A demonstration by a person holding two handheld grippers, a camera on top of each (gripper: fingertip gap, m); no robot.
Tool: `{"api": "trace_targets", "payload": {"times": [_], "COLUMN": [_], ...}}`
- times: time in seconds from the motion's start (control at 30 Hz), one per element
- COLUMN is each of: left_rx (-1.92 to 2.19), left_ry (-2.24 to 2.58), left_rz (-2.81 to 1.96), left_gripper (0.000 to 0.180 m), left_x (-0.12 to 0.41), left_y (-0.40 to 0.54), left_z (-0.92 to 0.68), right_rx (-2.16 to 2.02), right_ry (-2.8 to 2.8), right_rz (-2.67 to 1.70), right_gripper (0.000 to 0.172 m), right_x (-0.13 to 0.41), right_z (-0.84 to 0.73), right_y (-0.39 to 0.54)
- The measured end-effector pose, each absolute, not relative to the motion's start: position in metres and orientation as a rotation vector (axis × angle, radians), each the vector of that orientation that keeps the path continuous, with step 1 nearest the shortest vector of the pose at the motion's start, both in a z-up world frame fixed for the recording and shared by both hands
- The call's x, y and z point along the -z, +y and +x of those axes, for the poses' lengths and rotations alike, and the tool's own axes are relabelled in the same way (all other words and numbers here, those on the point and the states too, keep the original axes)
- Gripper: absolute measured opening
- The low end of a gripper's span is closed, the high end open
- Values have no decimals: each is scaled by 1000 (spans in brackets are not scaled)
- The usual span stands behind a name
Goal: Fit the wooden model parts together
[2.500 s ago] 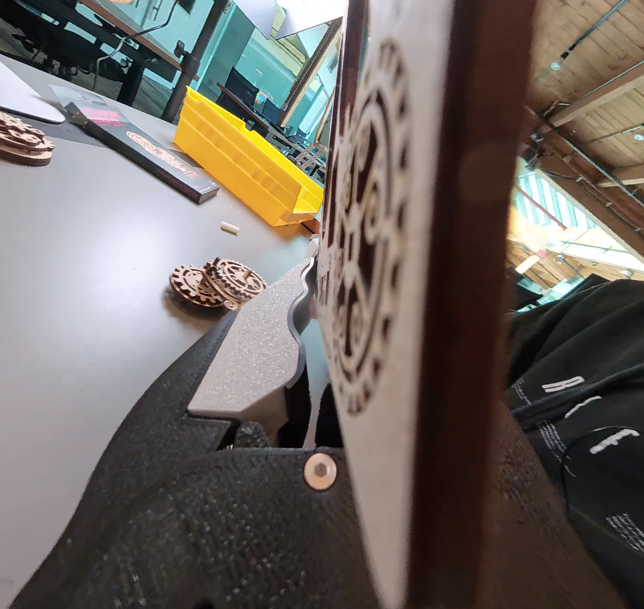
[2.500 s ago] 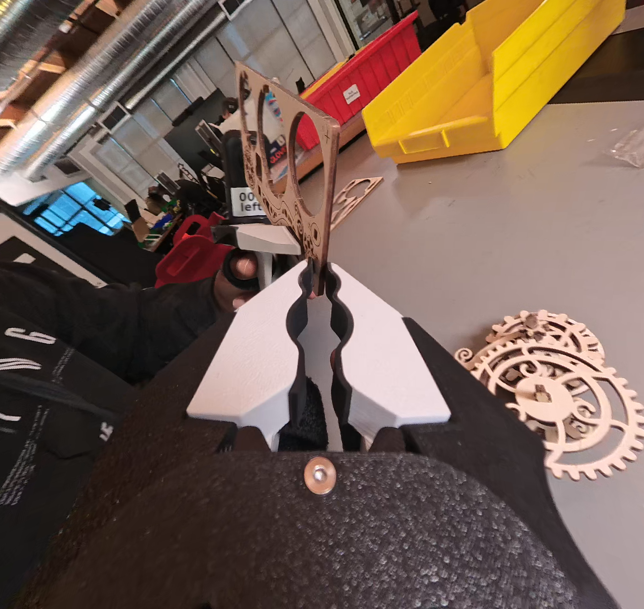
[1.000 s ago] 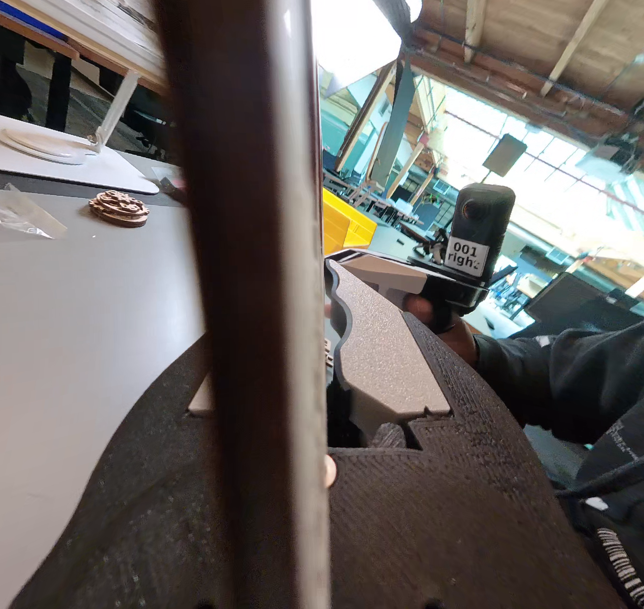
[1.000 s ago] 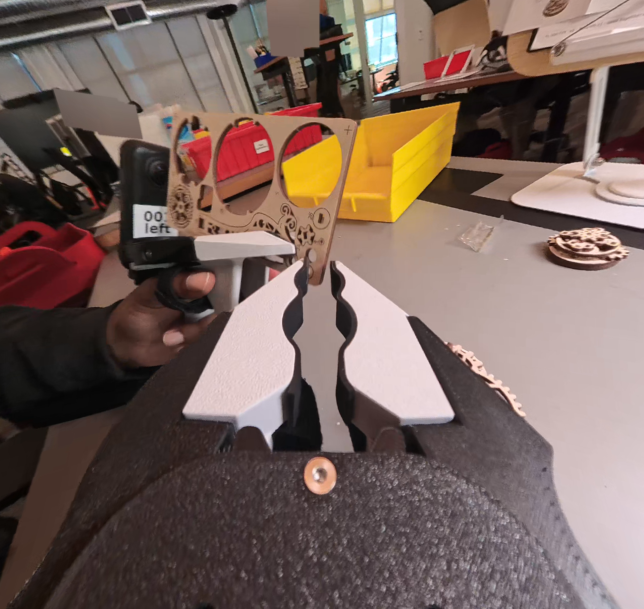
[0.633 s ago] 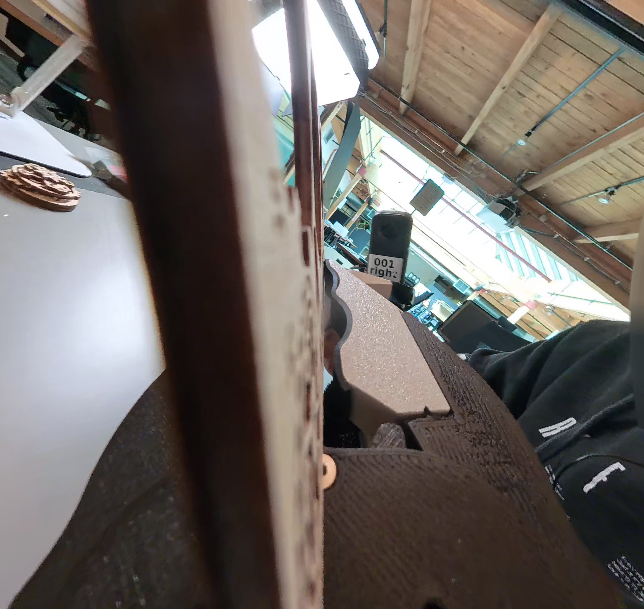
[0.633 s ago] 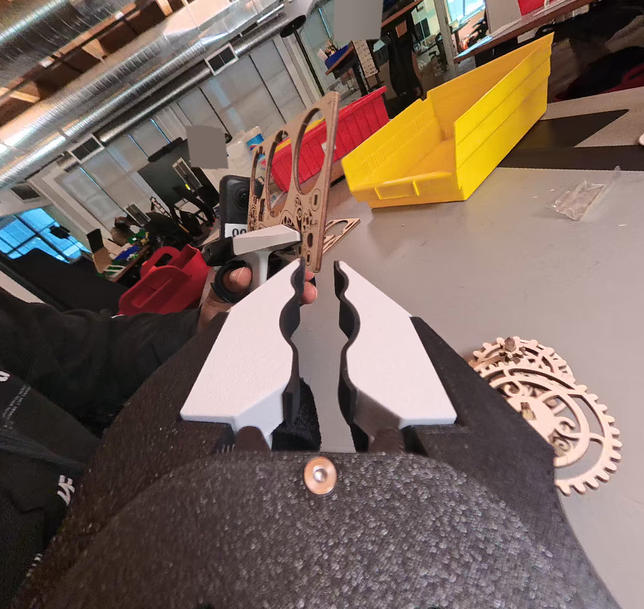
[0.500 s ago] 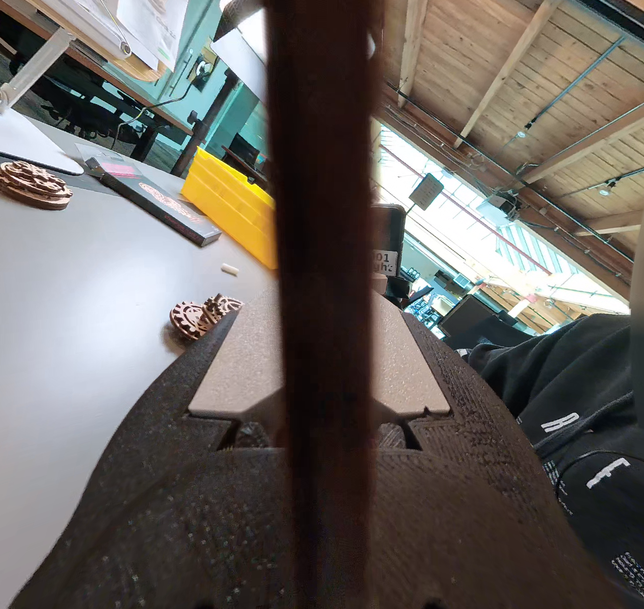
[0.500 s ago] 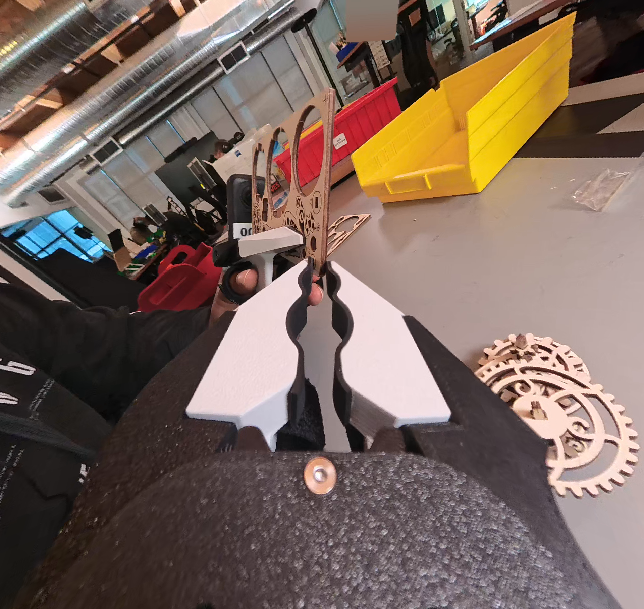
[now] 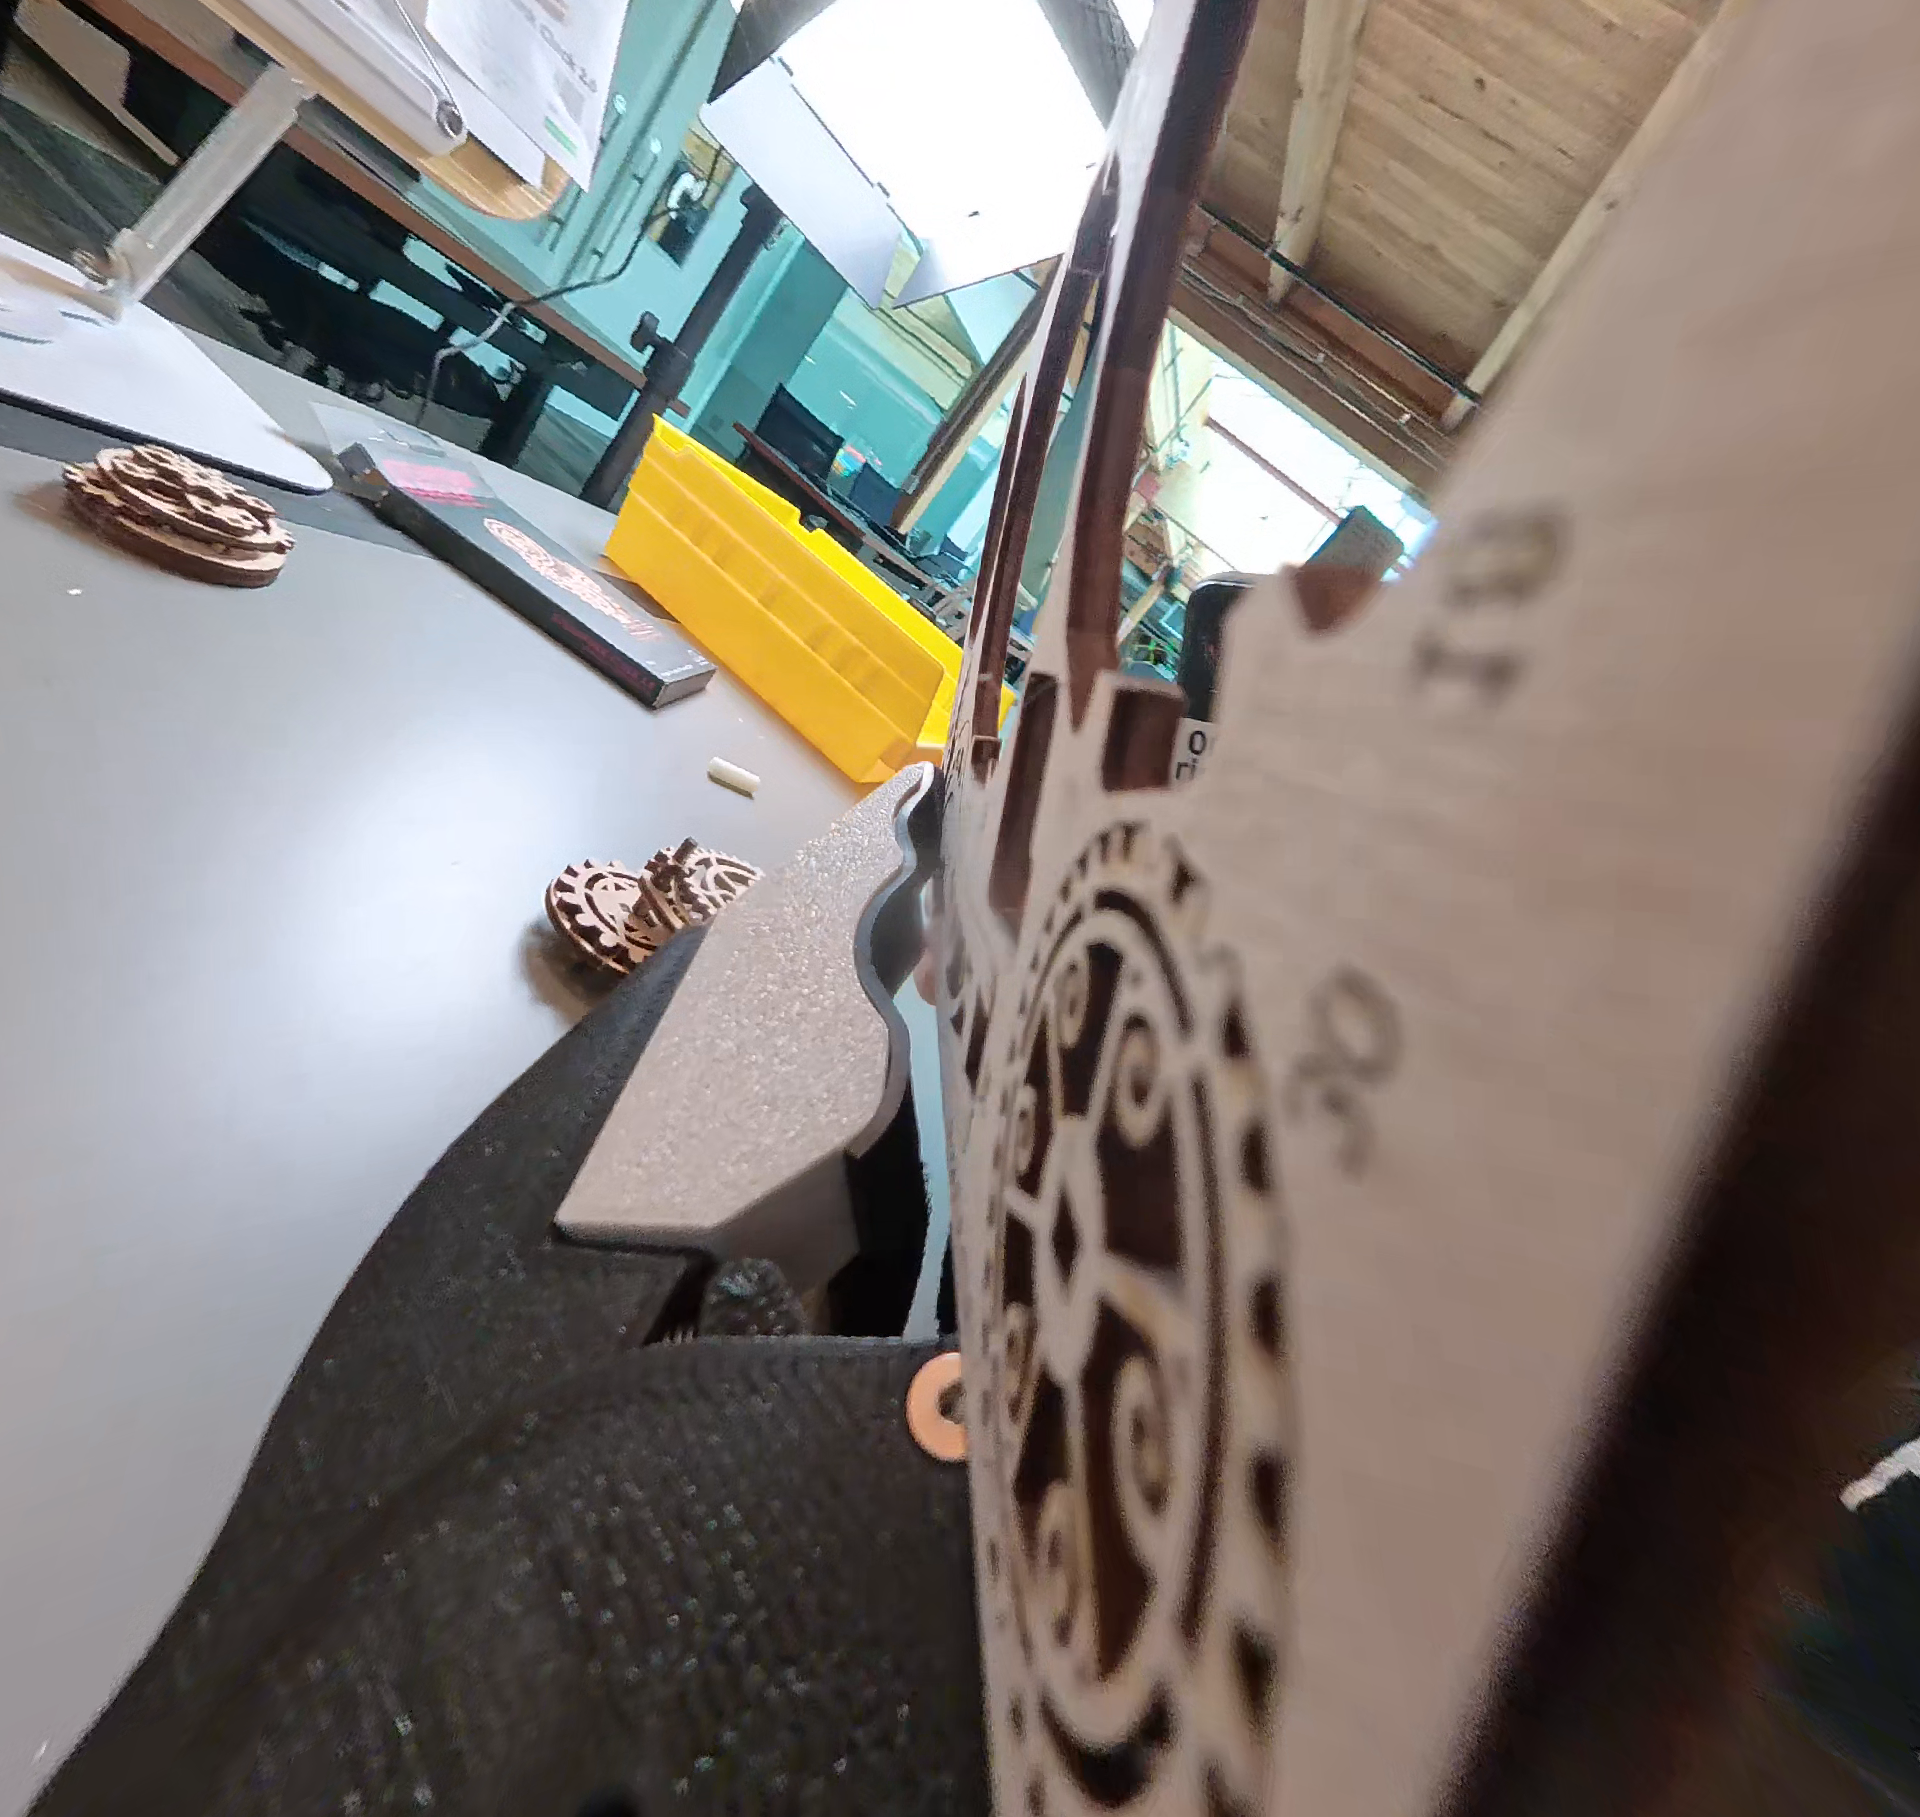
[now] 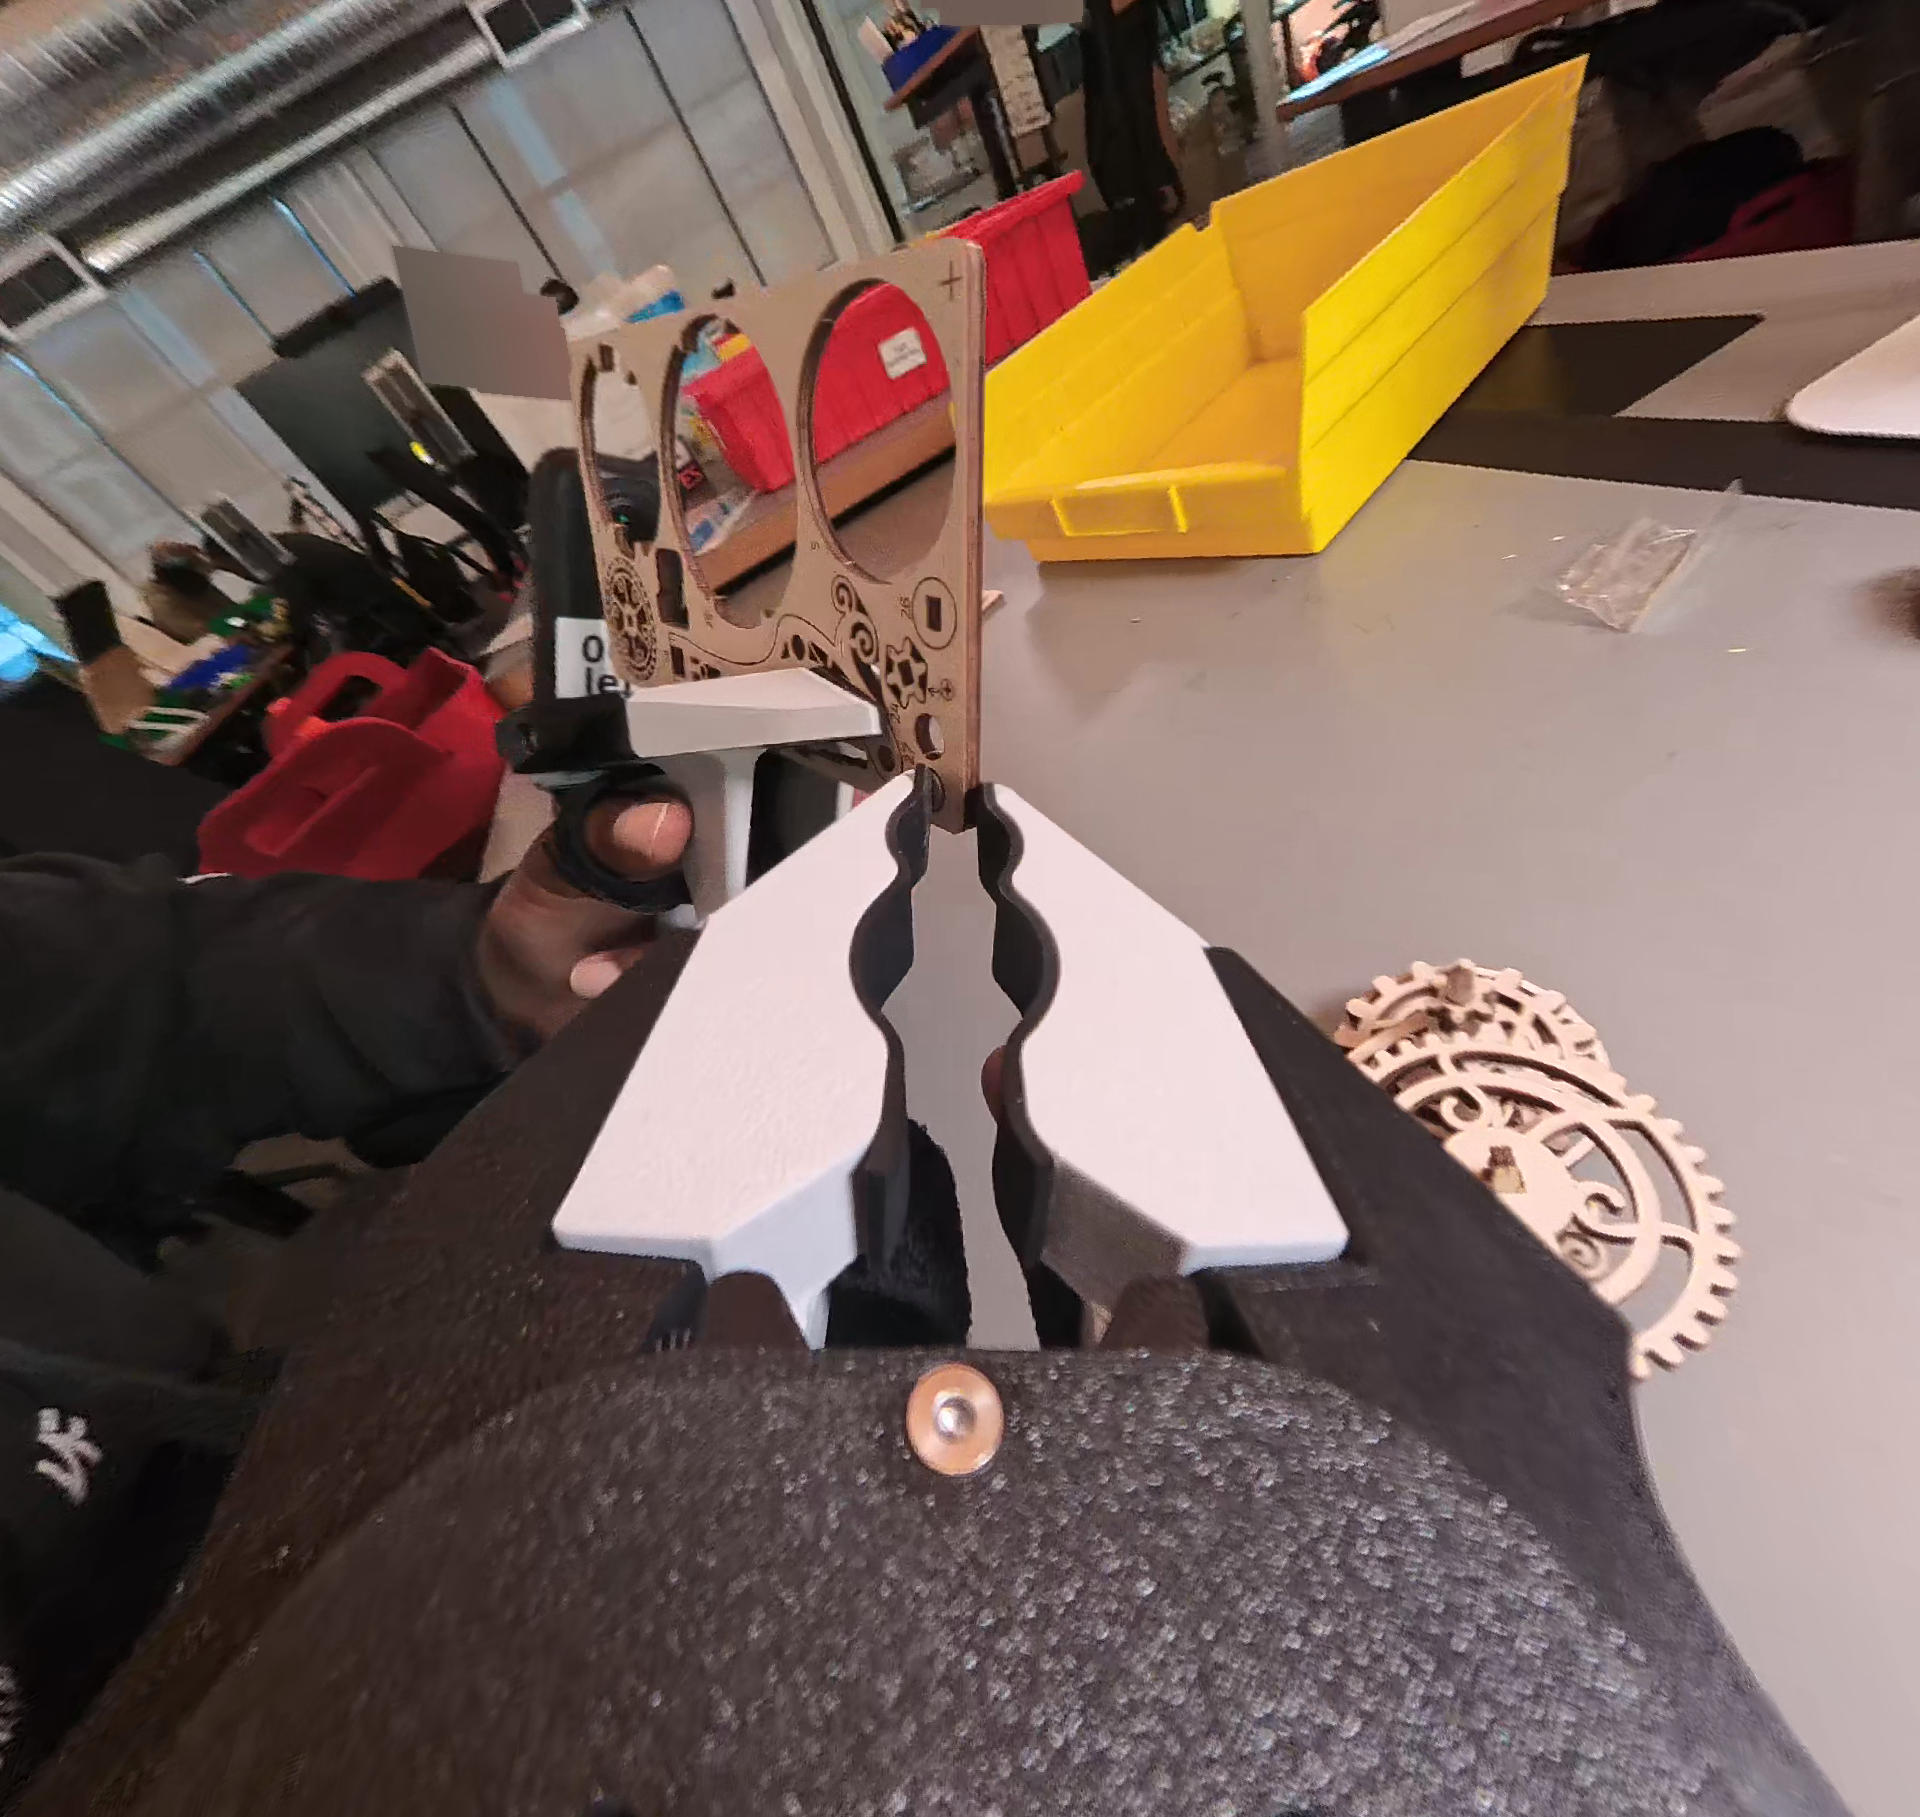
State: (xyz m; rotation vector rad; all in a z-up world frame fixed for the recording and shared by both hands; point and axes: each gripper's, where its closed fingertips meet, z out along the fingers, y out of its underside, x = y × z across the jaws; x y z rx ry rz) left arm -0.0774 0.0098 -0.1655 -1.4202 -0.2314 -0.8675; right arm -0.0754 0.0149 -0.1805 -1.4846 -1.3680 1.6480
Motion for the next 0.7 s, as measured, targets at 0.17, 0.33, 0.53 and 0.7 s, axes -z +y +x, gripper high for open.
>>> {"api": "trace_targets", "payload": {"times": [0.17, 0.33, 0.53, 0.7], "left_rx": [834, 839, 838, 816], "left_ry": [-251, -275, -285, -290], "left_rz": [-1416, -1414, -1417, -1435], "left_gripper": [5, 6, 5, 5], "left_x": [164, 164, 164, 167], "left_y": [10, 11, 10, 12], "left_z": [-78, -77, -78, -78], "right_rx": [-1539, -1526, -1564, -1555], "right_ry": [-1384, -1404, -1424, -1462], "right_rz": [-1438, -1417, -1423, -1398], "right_gripper": [7, 7, 7, 7], "right_x": [180, 180, 180, 185], "right_z": [-77, -77, -78, -77], "right_y": [17, 18, 18, 19]}}
